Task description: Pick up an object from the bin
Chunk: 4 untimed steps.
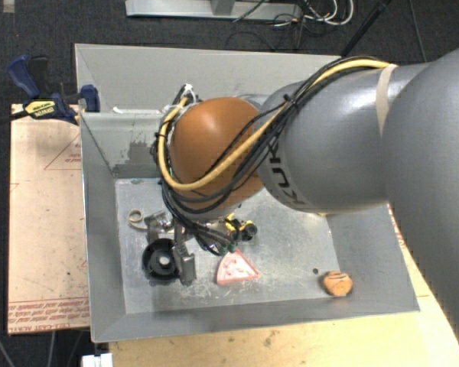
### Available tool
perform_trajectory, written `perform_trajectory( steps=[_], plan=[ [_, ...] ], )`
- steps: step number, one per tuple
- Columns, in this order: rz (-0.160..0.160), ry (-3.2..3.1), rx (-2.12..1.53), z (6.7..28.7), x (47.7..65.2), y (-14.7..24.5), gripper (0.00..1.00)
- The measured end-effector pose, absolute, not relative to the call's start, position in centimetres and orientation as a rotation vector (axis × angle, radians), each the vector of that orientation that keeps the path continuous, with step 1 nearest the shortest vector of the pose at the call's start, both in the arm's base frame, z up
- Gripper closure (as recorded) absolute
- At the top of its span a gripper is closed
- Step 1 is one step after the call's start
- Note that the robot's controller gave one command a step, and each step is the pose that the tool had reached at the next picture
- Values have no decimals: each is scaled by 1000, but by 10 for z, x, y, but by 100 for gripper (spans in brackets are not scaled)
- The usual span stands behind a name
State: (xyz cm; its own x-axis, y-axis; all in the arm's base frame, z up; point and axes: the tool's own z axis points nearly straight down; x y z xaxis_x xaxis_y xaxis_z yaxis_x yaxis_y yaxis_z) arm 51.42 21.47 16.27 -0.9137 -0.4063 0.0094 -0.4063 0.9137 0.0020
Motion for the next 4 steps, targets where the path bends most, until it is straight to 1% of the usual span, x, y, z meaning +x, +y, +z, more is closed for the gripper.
perform_trajectory(
  steps=[1, 2, 3, 4],
  plan=[
    [-5, -3070, 726, 147, 504, 225, 100],
    [-1, -3053, 705, 170, 498, 202, 100],
    [-3, -3075, 694, 189, 520, 222, 100],
    [-1, -3061, 692, 237, 522, 217, 100]
  ],
)
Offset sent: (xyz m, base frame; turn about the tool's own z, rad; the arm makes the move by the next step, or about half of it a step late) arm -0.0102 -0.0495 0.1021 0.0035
